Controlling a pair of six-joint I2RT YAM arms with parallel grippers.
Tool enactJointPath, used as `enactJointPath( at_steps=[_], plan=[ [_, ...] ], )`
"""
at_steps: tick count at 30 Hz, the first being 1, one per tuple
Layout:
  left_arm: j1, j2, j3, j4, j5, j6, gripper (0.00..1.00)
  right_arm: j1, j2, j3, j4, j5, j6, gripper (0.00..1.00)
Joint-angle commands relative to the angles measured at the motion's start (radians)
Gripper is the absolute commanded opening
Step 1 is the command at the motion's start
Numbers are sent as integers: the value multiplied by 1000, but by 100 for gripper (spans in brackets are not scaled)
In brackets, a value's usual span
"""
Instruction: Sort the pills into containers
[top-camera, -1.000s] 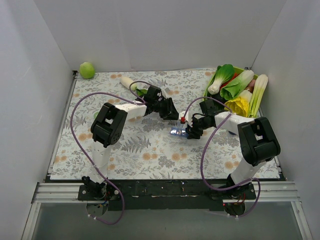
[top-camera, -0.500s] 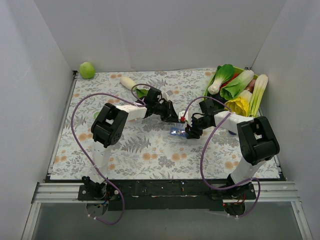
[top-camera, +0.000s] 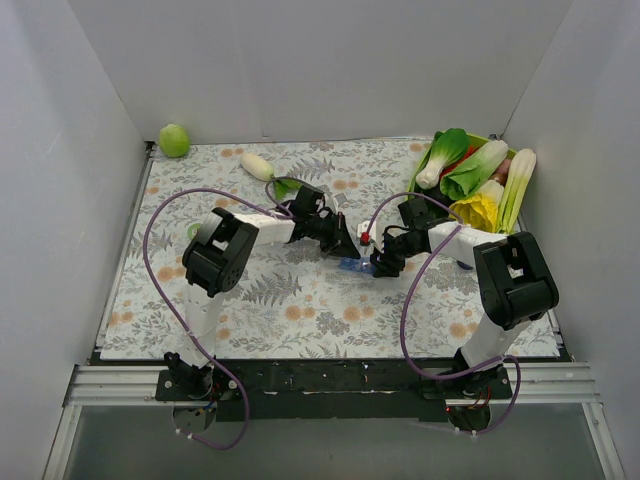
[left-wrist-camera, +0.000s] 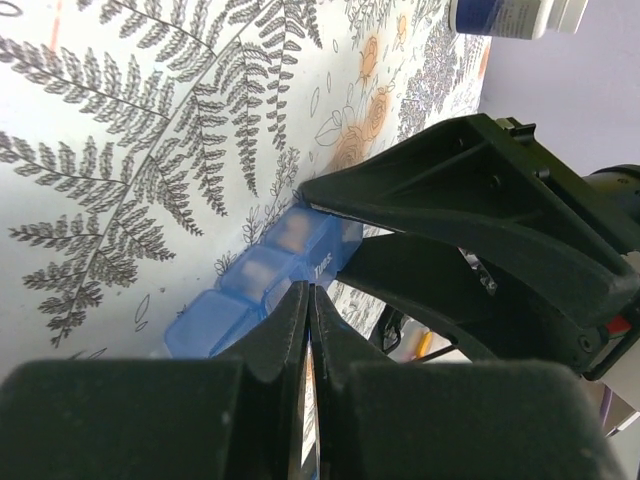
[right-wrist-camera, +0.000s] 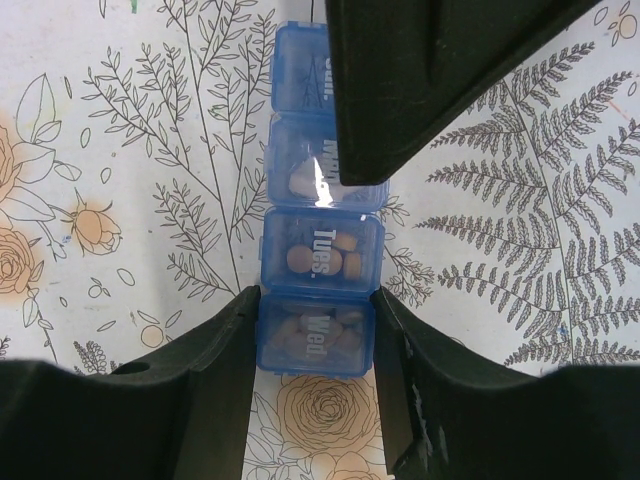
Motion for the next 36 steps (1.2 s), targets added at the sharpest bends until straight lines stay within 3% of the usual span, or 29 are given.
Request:
enactJointPath(
  at_steps=[1,9,18,28,33,36],
  plan=[
    [-21,-81,-12,-20,8,27,0,4,38,8,-10,61,9,31],
    [-41,-67,20,-155,-82,81,0,6,42,7,-1,74,24,31],
    [-41,-132,109,-157,-164,36,0,6,41,4,2,76,24,30],
    [-39,-147,120,-174,-153,21,0,4,45,2,4,82,26,30],
    [-41,-77,103,-331,-161,64,0,6,48,2,10,87,35,30],
    [-42,-38,89,-419,-252,84,0,6,50,2,11,88,38,30]
  ],
)
